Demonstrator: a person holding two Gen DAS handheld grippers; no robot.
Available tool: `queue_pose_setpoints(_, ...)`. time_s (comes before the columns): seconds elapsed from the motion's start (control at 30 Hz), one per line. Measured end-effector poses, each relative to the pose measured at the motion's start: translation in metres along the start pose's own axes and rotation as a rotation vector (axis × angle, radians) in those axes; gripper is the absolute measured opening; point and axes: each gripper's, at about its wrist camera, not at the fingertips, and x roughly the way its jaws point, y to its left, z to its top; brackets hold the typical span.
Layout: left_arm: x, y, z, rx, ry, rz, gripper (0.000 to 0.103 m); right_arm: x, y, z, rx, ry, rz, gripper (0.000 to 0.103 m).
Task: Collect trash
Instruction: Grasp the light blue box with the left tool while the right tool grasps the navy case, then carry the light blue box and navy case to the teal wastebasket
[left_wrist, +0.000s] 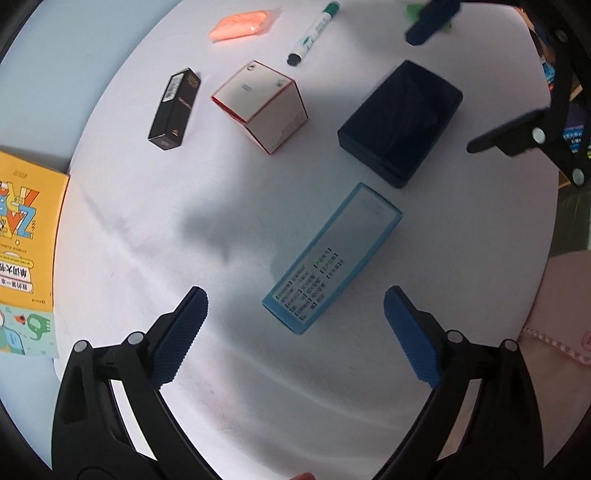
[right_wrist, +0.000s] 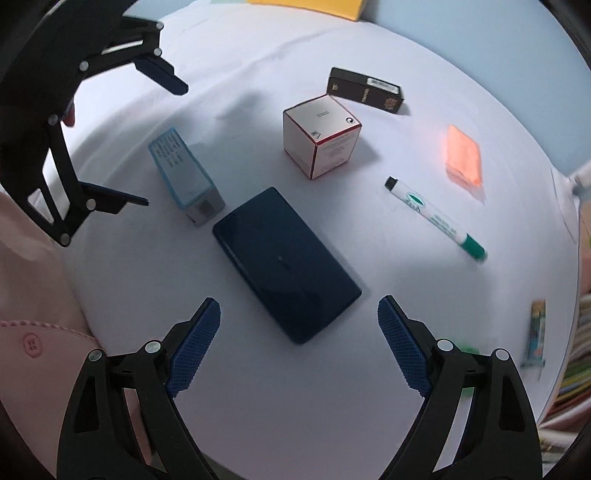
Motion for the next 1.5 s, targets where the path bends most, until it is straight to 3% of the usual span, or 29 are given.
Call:
queue_pose_setpoints(0.3, 0.013, 0.009, 0.008, 0.007, 0.015, -0.044, 0.084, 0.018, 0.003, 0.018, -0.139, 0.018, -0.021, 0.087)
queue_pose_setpoints(0.43, 0.013, 0.012, 0.014, 0.012, 0.001, -0.082, 0.078, 0.022, 0.005, 0.028, -0.133, 0.018, 0.017, 0.084)
queue_pose_setpoints(0.5, 0.011, 0.009, 0.015, 0.012, -0.004, -0.104, 0.073, 0.023, 0.005, 0.030, -0.123, 0.019, 0.051, 0.073)
queue_pose_setpoints(0.57, 0.010, 0.010, 0.016, 0.011, -0.011, -0.146, 0.060, 0.023, 0.006, 0.035, -0.105, 0.012, 0.076, 0.065)
queue_pose_setpoints(0.77, -0.004, -0.009, 0.006, 0.009, -0.024, -0.244, 0.031, 0.018, 0.013, 0.037, -0.059, -0.004, 0.092, 0.057)
queue_pose_setpoints(1.13, -0.025, -0.006, -0.007, 0.013, -0.073, -0.230, 0.030, -0.013, 0.019, 0.015, 0.184, -0.083, 0.062, 0.056)
queue_pose_setpoints(1.3, -0.037, -0.013, -0.010, 0.074, -0.115, -0.202, 0.030, -0.025, 0.021, -0.023, 0.305, -0.095, 0.019, 0.056)
queue_pose_setpoints(1.5, -0.051, -0.029, -0.008, 0.135, -0.140, -0.223, 0.030, -0.045, 0.019, -0.063, 0.447, -0.111, -0.030, 0.056)
